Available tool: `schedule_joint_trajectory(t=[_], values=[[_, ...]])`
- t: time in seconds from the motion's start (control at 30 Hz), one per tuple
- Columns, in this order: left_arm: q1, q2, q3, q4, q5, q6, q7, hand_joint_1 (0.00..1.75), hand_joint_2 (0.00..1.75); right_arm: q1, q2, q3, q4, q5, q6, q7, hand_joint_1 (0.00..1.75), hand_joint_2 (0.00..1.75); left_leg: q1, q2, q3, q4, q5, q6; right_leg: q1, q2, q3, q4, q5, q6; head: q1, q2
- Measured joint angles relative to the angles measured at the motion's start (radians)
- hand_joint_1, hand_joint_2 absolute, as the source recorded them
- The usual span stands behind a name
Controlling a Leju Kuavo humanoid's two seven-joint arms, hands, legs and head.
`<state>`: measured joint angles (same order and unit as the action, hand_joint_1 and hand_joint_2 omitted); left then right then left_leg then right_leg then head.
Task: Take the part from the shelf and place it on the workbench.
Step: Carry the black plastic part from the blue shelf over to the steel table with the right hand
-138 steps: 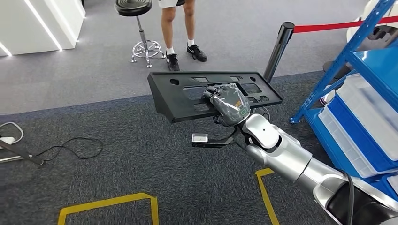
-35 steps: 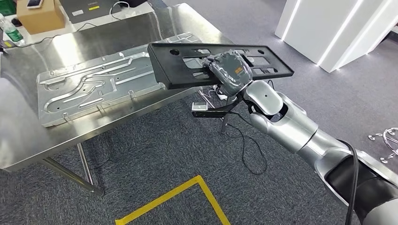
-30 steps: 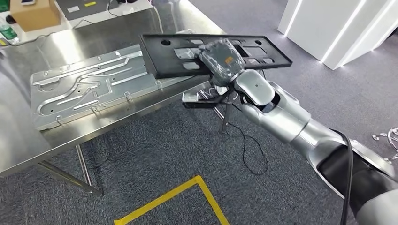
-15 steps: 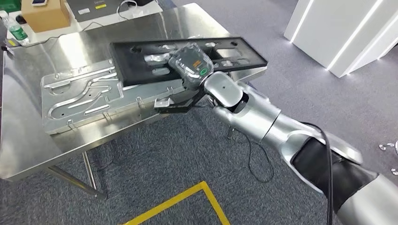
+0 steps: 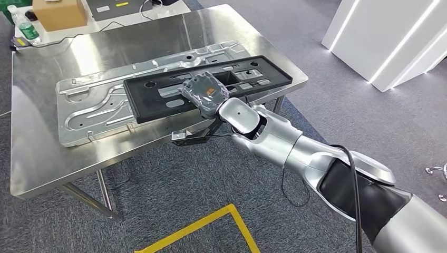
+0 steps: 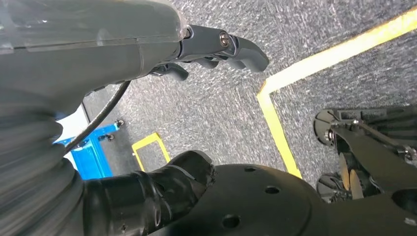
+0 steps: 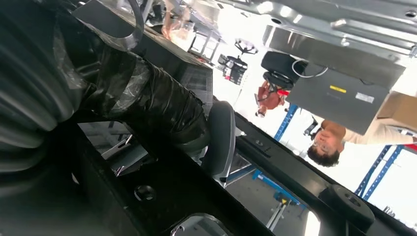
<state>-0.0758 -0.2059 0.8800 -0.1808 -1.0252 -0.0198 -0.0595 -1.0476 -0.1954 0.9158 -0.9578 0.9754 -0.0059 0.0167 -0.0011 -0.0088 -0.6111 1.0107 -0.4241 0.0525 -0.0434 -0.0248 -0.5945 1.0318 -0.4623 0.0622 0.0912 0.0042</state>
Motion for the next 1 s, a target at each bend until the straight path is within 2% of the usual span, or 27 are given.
schedule_joint_trajectory(t=[0.03, 0.1, 0.13, 0.17, 0.2, 0.27, 0.3, 0.33, 0.4, 0.5, 0.53, 0.6, 0.63, 0.67, 0.7, 0.73, 0.77, 0.8, 0.83, 0.87, 0.93, 1.0], values=[[0.000, 0.000, 0.000, 0.000, 0.000, 0.000, 0.000, 0.00, 1.75, 0.000, 0.000, 0.001, 0.002, 0.000, 0.001, 0.000, 1.75, 1.75, 0.001, 0.001, 0.005, -0.004, 0.001, 0.005, 0.001, 0.005, -0.023, 0.046, -0.024, -0.004, 0.000, 0.000], [-0.001, 0.000, 0.000, 0.000, 0.000, 0.000, 0.000, 0.00, 1.75, 0.001, 0.000, 0.006, 0.008, 0.000, 0.002, -0.002, 1.75, 1.75, -0.003, 0.001, 0.008, -0.005, -0.003, 0.013, 0.008, 0.013, -0.096, 0.187, -0.082, -0.014, 0.000, 0.000], [-0.002, 0.000, 0.000, 0.000, 0.000, 0.000, 0.000, 0.00, 1.75, 0.004, 0.000, 0.009, 0.012, 0.000, 0.003, -0.003, 1.75, 1.75, -0.006, 0.000, 0.009, -0.004, -0.005, 0.015, 0.011, 0.015, -0.129, 0.246, -0.098, -0.019, 0.000, 0.000], [-0.002, 0.000, 0.000, 0.000, 0.000, 0.000, 0.000, 0.00, 1.75, 0.007, 0.000, 0.013, 0.016, 0.000, 0.003, -0.004, 1.75, 1.75, -0.008, -0.003, 0.011, -0.002, -0.007, 0.016, 0.014, 0.016, -0.149, 0.274, -0.095, -0.024, 0.000, 0.000], [-0.002, 0.000, 0.000, 0.000, 0.000, 0.000, 0.000, 0.00, 1.75, 0.009, 0.000, 0.015, 0.019, 0.000, 0.004, -0.004, 1.75, 1.75, -0.010, -0.007, 0.013, 0.002, -0.011, 0.015, 0.017, 0.016, -0.148, 0.261, -0.072, -0.031, 0.000, 0.000], [0.000, 0.000, 0.000, 0.000, 0.001, 0.000, 0.000, 0.00, 1.75, 0.009, 0.001, 0.018, 0.024, 0.000, 0.004, -0.005, 1.75, 1.75, -0.011, -0.015, 0.019, 0.010, -0.021, 0.010, 0.024, 0.019, -0.100, 0.142, 0.000, -0.048, 0.000, 0.000], [0.001, -0.001, 0.000, 0.000, 0.001, 0.000, 0.000, 0.00, 1.75, 0.009, 0.002, 0.019, 0.026, 0.000, 0.004, -0.005, 1.75, 1.75, -0.012, -0.017, 0.021, 0.014, -0.027, 0.006, 0.029, 0.021, -0.072, 0.081, 0.023, -0.055, 0.000, 0.000], [0.001, -0.002, 0.001, 0.000, 0.001, 0.000, 0.000, 0.00, 1.75, 0.008, 0.003, 0.019, 0.028, 0.000, 0.004, -0.005, 1.75, 1.75, -0.013, -0.018, 0.021, 0.016, -0.031, 0.001, 0.033, 0.022, -0.051, 0.038, 0.033, -0.059, 0.000, 0.000], [0.001, -0.004, 0.001, 0.000, 0.001, 0.000, 0.001, 0.00, 1.75, 0.007, 0.007, 0.021, 0.031, 0.000, 0.004, -0.006, 1.75, 1.75, -0.012, -0.019, 0.022, 0.016, -0.036, -0.009, 0.040, 0.024, -0.037, 0.014, 0.026, -0.064, 0.000, 0.000], [0.000, -0.003, 0.001, 0.000, 0.001, 0.001, 0.001, 0.00, 1.75, 0.007, 0.011, 0.022, 0.035, -0.001, 0.004, -0.007, 1.75, 1.75, -0.011, -0.014, 0.023, 0.030, -0.052, -0.028, 0.032, 0.023, -0.017, -0.006, 0.022, -0.073, 0.000, 0.000], [0.000, -0.003, 0.001, 0.000, 0.001, 0.001, 0.001, 0.00, 1.75, 0.006, 0.013, 0.022, 0.037, -0.002, 0.004, -0.007, 1.75, 1.75, -0.010, -0.011, 0.008, 0.063, -0.067, -0.035, 0.029, 0.022, -0.007, -0.013, 0.020, -0.076, 0.000, 0.000], [0.001, -0.003, 0.001, 0.000, 0.001, 0.002, 0.000, 0.00, 1.75, 0.007, 0.017, 0.023, 0.040, -0.003, 0.005, -0.008, 1.75, 1.75, -0.001, -0.007, -0.060, 0.182, -0.105, -0.047, 0.027, 0.020, 0.011, -0.019, 0.012, -0.082, -0.001, 0.000], [0.002, -0.003, 0.001, 0.000, 0.002, 0.002, 0.000, 0.00, 1.75, 0.009, 0.019, 0.025, 0.042, -0.003, 0.005, -0.009, 1.75, 1.75, 0.005, -0.006, -0.099, 0.240, -0.115, -0.054, 0.027, 0.020, 0.019, -0.019, 0.005, -0.083, -0.001, 0.000], [0.002, -0.003, 0.001, 0.000, 0.002, 0.002, 0.000, 0.00, 1.75, 0.011, 0.021, 0.027, 0.045, -0.003, 0.005, -0.010, 1.75, 1.75, 0.010, -0.004, -0.128, 0.273, -0.108, -0.060, 0.026, 0.019, 0.028, -0.019, -0.003, -0.082, -0.001, 0.000], [0.003, -0.003, 0.002, 0.000, 0.003, 0.002, 0.000, 0.00, 1.75, 0.014, 0.022, 0.029, 0.047, -0.003, 0.005, -0.011, 1.75, 1.75, 0.016, -0.002, -0.141, 0.269, -0.082, -0.066, 0.025, 0.019, 0.038, -0.019, -0.012, -0.080, -0.001, 0.000], [0.005, -0.002, 0.002, 0.000, 0.003, 0.002, -0.001, 0.00, 1.75, 0.015, 0.023, 0.031, 0.049, -0.003, 0.005, -0.012, 1.75, 1.75, 0.021, 0.001, -0.135, 0.227, -0.040, -0.072, 0.023, 0.020, 0.050, -0.019, -0.021, -0.076, -0.001, 0.000], [0.006, -0.002, 0.002, 0.000, 0.004, 0.002, -0.001, 0.00, 1.75, 0.016, 0.024, 0.031, 0.051, -0.003, 0.005, -0.012, 1.75, 1.75, 0.026, 0.004, -0.117, 0.160, 0.009, -0.077, 0.020, 0.020, 0.061, -0.018, -0.032, -0.071, -0.001, 0.000], [0.008, -0.003, 0.002, 0.000, 0.004, 0.002, -0.001, 0.00, 1.75, 0.016, 0.025, 0.031, 0.052, -0.003, 0.005, -0.012, 1.75, 1.75, 0.026, 0.007, -0.095, 0.101, 0.041, -0.080, 0.019, 0.020, 0.069, -0.018, -0.042, -0.064, -0.001, 0.000], [0.010, -0.003, 0.002, 0.001, 0.005, 0.002, -0.001, 0.00, 1.75, 0.015, 0.025, 0.032, 0.053, -0.003, 0.006, -0.012, 1.75, 1.75, 0.025, 0.009, -0.074, 0.051, 0.055, -0.078, 0.019, 0.021, 0.075, -0.017, -0.051, -0.057, -0.001, 0.000], [0.010, -0.003, 0.002, 0.001, 0.006, 0.002, -0.001, 0.00, 1.75, 0.014, 0.025, 0.032, 0.054, -0.003, 0.007, -0.012, 1.75, 1.75, 0.022, 0.010, -0.061, 0.025, 0.052, -0.072, 0.020, 0.022, 0.079, -0.018, -0.057, -0.050, -0.001, 0.000], [0.007, -0.003, 0.003, 0.001, 0.008, 0.002, -0.002, 0.00, 1.75, 0.014, 0.027, 0.033, 0.055, -0.003, 0.009, -0.012, 1.75, 1.75, 0.016, 0.010, -0.046, 0.011, 0.026, -0.049, 0.019, 0.022, 0.086, -0.015, -0.059, -0.037, -0.002, 0.000], [0.005, -0.002, 0.003, 0.001, 0.009, 0.002, -0.002, 0.00, 1.75, 0.014, 0.029, 0.033, 0.054, -0.004, 0.009, -0.012, 1.75, 1.75, 0.015, 0.008, -0.024, 0.006, 0.012, -0.028, 0.015, 0.021, 0.073, 0.025, -0.054, -0.030, -0.001, 0.000]])
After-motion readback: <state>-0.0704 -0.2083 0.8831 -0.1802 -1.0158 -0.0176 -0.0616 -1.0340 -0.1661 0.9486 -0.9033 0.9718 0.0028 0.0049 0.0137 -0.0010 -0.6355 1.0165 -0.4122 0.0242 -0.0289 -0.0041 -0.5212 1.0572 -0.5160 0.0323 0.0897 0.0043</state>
